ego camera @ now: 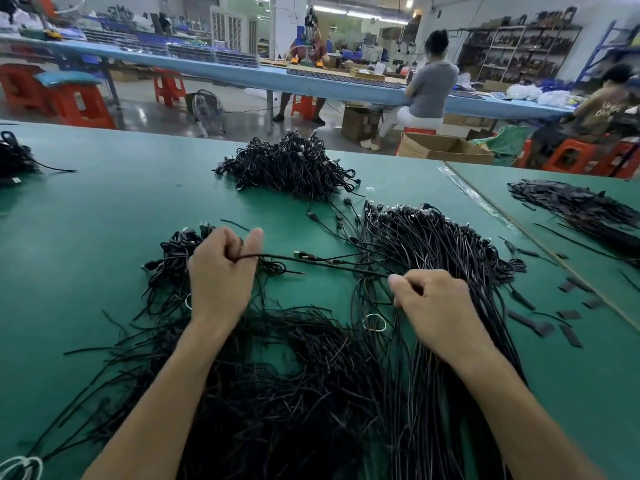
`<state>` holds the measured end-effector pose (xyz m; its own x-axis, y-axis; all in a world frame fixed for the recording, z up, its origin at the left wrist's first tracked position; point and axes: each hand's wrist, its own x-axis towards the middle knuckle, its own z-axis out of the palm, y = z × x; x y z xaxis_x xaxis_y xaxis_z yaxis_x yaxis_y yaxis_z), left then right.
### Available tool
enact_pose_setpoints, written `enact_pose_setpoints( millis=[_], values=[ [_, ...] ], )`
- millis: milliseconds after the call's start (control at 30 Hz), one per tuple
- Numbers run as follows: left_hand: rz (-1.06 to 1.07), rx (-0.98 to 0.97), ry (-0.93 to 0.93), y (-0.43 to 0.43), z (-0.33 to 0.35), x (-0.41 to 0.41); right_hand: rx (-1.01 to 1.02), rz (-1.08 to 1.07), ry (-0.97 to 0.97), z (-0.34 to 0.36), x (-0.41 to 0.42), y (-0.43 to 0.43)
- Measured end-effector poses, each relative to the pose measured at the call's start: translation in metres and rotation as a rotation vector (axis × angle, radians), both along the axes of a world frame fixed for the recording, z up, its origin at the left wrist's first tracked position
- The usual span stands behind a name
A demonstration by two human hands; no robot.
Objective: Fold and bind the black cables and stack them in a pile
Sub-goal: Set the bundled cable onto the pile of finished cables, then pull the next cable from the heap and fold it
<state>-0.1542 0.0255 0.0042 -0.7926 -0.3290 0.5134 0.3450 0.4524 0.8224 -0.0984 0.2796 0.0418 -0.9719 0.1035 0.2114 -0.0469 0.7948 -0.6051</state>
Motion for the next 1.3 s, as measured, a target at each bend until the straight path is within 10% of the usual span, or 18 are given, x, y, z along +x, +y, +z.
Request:
enact_pose_setpoints(
  millis=[167,433,700,867,1000,1167,1300],
  values=[
    [-0.387,-0.409,-0.280,0.006,0.007,0.016,0.402,0.027,-0.240,-0.016,-0.010,0.006],
    [-0.580,-0.456,-0.237,0.029,0.008,0.034,0.104,0.495,-0.066,-0.015,-0.001,-0.034],
    [-0.846,-0.212,-0.464,0.030,0.026,0.047,-0.573,0.198,0.246,-0.001,-0.012,-0.028],
    [-1.227,0.354,-0.452,0.045,0.037,0.064,-0.405,0.433,-0.052,-0.004,-0.003,-0.036],
    [-1.036,0.840,-0.315,0.045,0.034,0.055,-0.161,0.619,-0.210,-0.011,0.018,-0.038],
    [-0.638,0.314,-0.226,0.051,0.018,0.048,-0.106,0.603,-0.076,0.002,0.026,-0.035],
    [-0.737,0.039,-0.355,0.055,0.021,0.059,-0.218,0.468,0.054,0.018,0.017,-0.028]
  ],
)
